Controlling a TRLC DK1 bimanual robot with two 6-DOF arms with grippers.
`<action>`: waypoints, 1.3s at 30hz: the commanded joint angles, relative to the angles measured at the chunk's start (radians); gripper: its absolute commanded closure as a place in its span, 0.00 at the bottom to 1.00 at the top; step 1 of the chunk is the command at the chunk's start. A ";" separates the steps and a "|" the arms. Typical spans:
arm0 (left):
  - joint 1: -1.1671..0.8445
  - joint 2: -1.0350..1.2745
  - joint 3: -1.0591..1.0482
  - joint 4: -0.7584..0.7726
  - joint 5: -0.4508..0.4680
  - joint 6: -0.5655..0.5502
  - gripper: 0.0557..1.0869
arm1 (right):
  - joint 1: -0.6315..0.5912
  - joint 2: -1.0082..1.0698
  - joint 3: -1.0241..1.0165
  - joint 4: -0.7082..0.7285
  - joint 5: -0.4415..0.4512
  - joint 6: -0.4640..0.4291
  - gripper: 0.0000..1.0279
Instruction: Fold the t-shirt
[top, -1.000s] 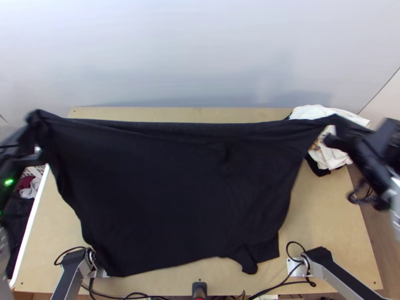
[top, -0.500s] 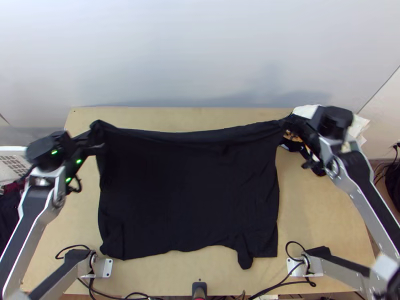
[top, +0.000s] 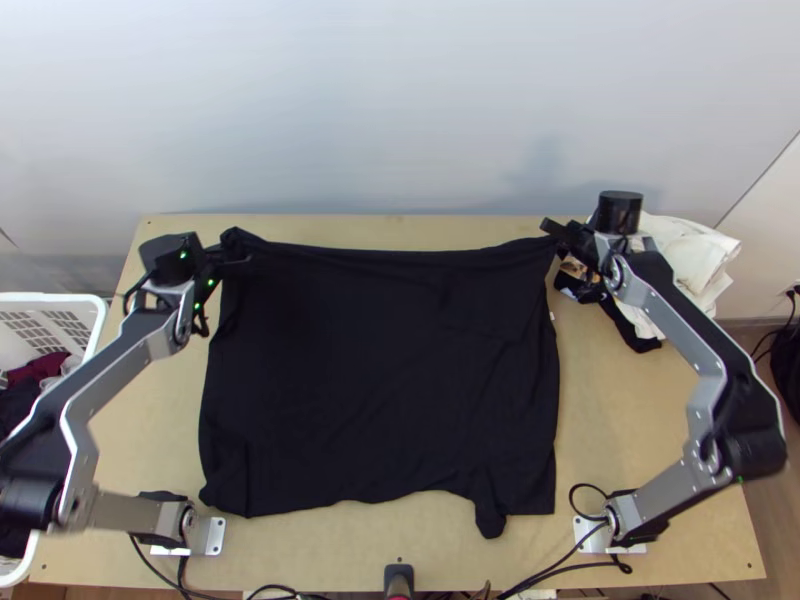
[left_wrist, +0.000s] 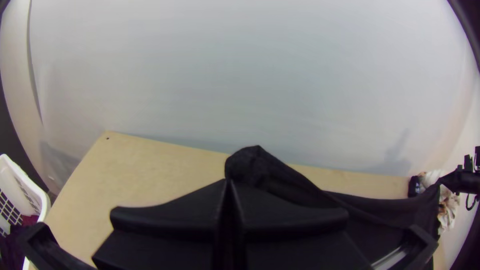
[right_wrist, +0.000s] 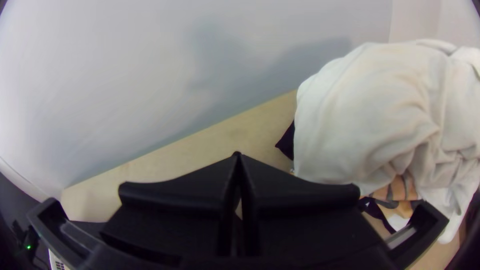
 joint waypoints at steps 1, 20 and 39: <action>0.010 0.218 0.119 0.056 -0.006 -0.006 0.96 | -0.015 0.160 0.094 -0.014 -0.020 0.039 0.97; -0.019 0.449 0.324 0.047 -0.002 -0.067 0.96 | 0.010 0.359 0.334 -0.098 0.017 -0.029 0.87; -0.059 0.492 0.393 0.002 -0.092 -0.069 0.96 | 0.111 0.206 0.212 -0.182 -0.025 0.045 0.11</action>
